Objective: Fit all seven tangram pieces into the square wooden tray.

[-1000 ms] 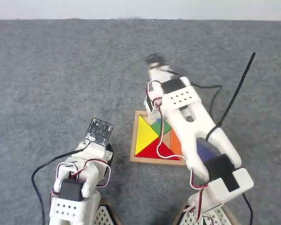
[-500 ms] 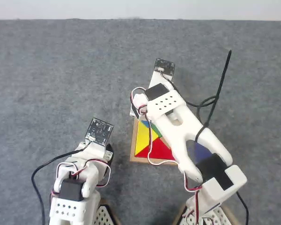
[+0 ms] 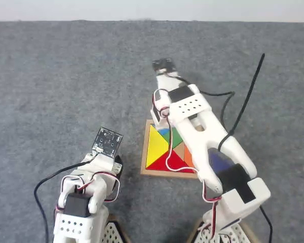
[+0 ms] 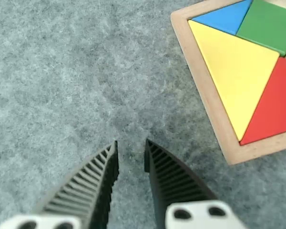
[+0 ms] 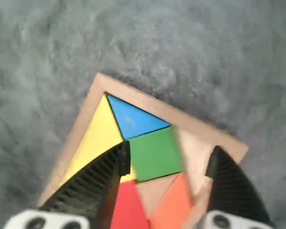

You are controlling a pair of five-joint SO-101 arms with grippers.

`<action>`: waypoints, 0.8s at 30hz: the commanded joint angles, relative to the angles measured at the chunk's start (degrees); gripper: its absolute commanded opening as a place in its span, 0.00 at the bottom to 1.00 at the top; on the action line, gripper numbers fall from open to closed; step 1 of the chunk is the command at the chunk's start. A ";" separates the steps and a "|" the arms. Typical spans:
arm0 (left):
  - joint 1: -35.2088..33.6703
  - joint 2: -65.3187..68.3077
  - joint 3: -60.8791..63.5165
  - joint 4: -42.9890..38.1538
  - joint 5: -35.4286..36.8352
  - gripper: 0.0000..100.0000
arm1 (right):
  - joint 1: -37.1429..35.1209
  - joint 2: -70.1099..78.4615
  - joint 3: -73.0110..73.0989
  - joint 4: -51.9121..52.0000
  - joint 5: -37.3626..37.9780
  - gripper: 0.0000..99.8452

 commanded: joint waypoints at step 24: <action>0.09 -0.09 -0.40 0.26 0.35 0.09 | 22.46 -46.37 47.03 10.68 41.67 0.25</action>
